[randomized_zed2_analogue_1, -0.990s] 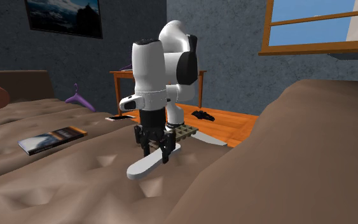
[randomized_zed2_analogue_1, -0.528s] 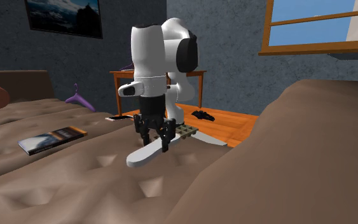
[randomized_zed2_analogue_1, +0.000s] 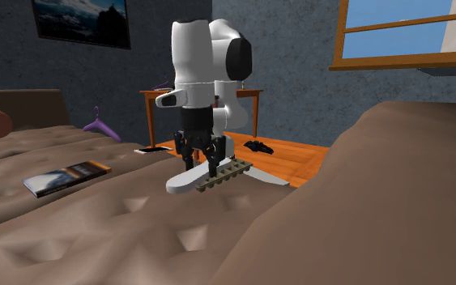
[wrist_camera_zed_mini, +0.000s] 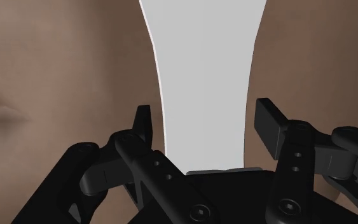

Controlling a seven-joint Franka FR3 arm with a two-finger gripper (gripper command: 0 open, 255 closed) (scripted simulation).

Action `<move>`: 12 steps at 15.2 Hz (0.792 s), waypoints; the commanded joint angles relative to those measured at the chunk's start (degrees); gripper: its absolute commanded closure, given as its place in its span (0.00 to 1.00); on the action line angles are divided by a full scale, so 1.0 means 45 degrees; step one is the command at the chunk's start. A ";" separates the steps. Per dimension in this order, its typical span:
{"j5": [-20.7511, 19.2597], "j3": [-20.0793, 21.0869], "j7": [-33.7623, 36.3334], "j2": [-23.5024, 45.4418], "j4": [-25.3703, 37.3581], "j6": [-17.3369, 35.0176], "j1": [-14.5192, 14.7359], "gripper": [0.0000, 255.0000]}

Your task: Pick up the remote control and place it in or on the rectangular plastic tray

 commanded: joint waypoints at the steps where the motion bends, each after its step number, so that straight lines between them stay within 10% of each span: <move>1: -0.0370 0.0014 0.0300 -0.1002 -0.1195 0.0282 0.0208 1.00; 12: -0.2291 0.0791 0.2234 -0.6910 -0.7215 0.0691 0.0329 1.00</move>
